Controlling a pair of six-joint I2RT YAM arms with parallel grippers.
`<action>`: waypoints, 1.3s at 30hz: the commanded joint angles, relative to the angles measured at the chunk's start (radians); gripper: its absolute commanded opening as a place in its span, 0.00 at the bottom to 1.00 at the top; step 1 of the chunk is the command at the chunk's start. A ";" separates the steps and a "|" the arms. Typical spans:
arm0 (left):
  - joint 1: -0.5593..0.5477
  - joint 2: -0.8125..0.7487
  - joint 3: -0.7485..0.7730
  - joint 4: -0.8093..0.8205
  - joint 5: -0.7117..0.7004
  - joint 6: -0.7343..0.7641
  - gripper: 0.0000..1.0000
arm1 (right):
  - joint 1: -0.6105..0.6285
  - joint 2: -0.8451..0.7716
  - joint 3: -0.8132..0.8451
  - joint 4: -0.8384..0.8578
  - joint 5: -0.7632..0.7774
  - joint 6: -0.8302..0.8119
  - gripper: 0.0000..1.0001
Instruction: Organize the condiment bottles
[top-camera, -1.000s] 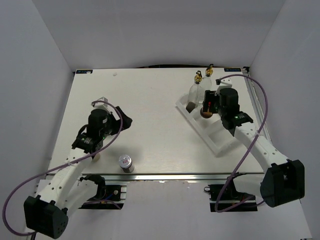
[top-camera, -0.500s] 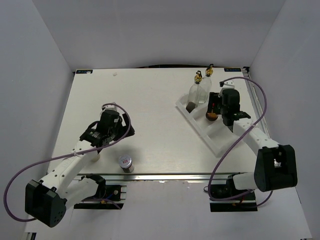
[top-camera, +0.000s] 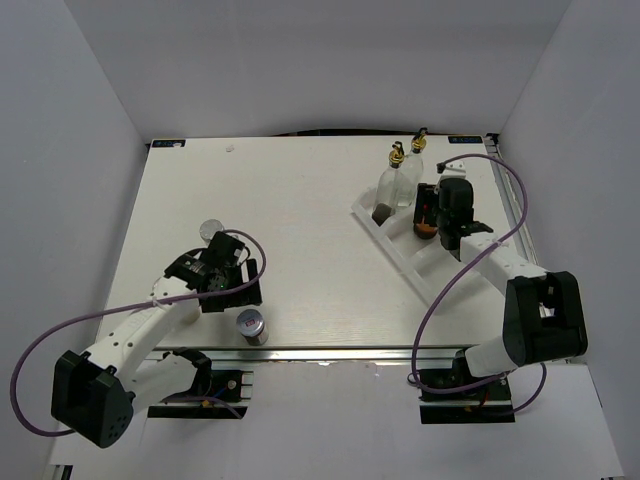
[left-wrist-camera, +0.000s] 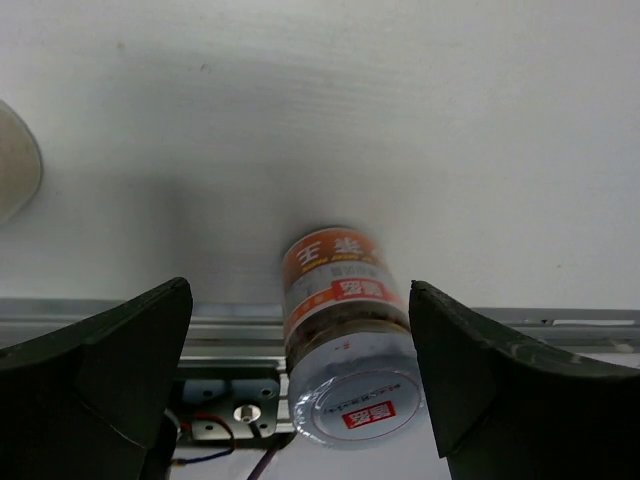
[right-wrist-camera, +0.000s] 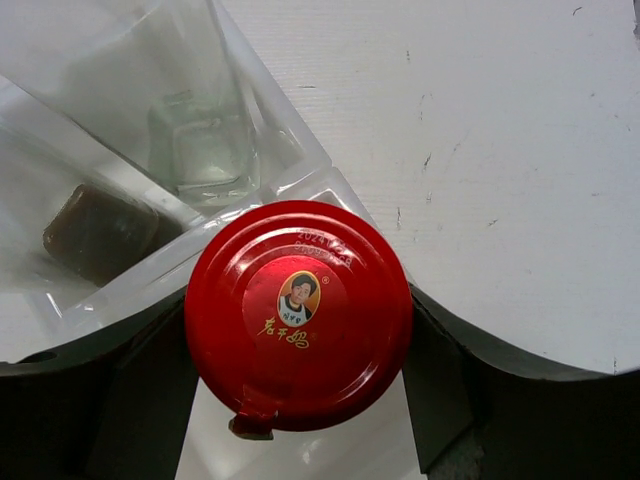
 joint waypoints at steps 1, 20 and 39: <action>-0.008 0.014 0.043 -0.109 0.014 0.027 0.98 | -0.003 -0.048 0.029 0.112 0.043 -0.003 0.73; -0.117 0.028 0.047 -0.098 0.124 -0.081 0.98 | -0.003 -0.289 0.005 0.046 -0.126 -0.009 0.89; -0.208 0.044 -0.017 -0.087 0.079 -0.134 0.68 | -0.004 -0.576 -0.112 -0.063 0.002 0.142 0.89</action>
